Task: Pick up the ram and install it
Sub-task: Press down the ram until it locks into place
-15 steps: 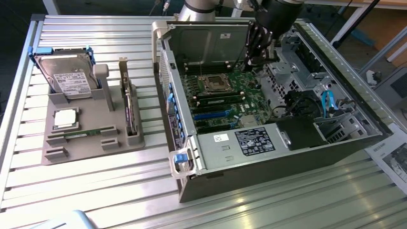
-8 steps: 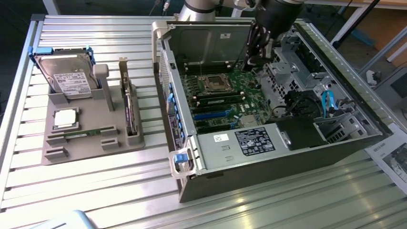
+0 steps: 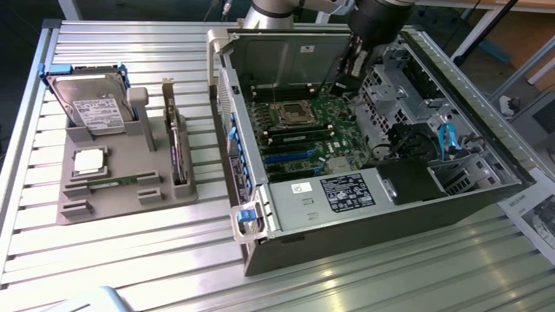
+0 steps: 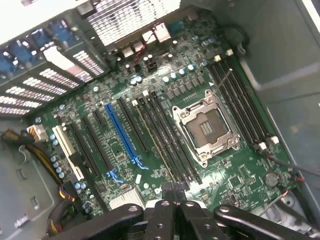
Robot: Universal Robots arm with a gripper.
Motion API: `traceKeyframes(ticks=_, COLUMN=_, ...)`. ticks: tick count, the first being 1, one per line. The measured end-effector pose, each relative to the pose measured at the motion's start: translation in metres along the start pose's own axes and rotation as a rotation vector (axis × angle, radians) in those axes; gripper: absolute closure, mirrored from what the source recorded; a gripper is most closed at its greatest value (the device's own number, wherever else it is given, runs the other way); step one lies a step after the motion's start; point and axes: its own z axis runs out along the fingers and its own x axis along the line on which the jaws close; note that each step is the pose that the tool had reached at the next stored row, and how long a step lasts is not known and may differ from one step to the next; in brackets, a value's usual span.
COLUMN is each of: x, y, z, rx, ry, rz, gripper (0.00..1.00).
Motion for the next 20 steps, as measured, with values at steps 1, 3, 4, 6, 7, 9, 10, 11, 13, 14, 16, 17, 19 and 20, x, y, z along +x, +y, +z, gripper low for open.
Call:
traceKeyframes(ticks=1, x=0.0000, y=0.0000, z=0.0000, rx=0.0000, ry=-0.0012, rz=0.022, gripper=0.90)
traceKeyframes(ticks=3, x=0.0000, y=0.0000, z=0.0000, rx=0.0000, ry=-0.0040, rz=0.069, gripper=0.90)
traceKeyframes(ticks=4, x=0.0000, y=0.0000, z=0.0000, rx=-0.0001, ry=-0.0062, rz=0.108, gripper=0.90)
traceKeyframes(ticks=6, x=0.0000, y=0.0000, z=0.0001, rx=-0.0001, ry=-0.0092, rz=0.159, gripper=0.90)
traceKeyframes(ticks=7, x=0.0000, y=0.0000, z=0.0000, rx=-0.0001, ry=-0.0105, rz=0.180, gripper=0.90)
traceKeyframes(ticks=9, x=0.0000, y=0.0000, z=0.0001, rx=-0.0001, ry=-0.0130, rz=0.225, gripper=0.90)
traceKeyframes(ticks=10, x=0.0000, y=0.0000, z=0.0001, rx=-0.0001, ry=-0.0142, rz=0.245, gripper=0.90)
traceKeyframes(ticks=11, x=0.0000, y=0.0000, z=0.0001, rx=-0.0001, ry=-0.0152, rz=0.262, gripper=0.90)
traceKeyframes(ticks=13, x=0.0000, y=0.0000, z=0.0002, rx=-0.0002, ry=-0.0175, rz=0.302, gripper=0.90)
traceKeyframes(ticks=14, x=0.0000, y=0.0000, z=0.0003, rx=-0.0002, ry=-0.0192, rz=0.329, gripper=0.90)
traceKeyframes(ticks=16, x=0.0000, y=0.0000, z=0.0003, rx=-0.0002, ry=-0.0218, rz=0.375, gripper=0.90)
traceKeyframes(ticks=17, x=0.0000, y=0.0000, z=0.0004, rx=-0.0003, ry=-0.0234, rz=0.401, gripper=0.90)
traceKeyframes(ticks=19, x=0.0000, y=0.0000, z=0.0004, rx=-0.0002, ry=-0.0259, rz=0.445, gripper=0.90)
traceKeyframes(ticks=20, x=0.0000, y=0.0000, z=0.0005, rx=-0.0003, ry=-0.0271, rz=0.466, gripper=0.90)
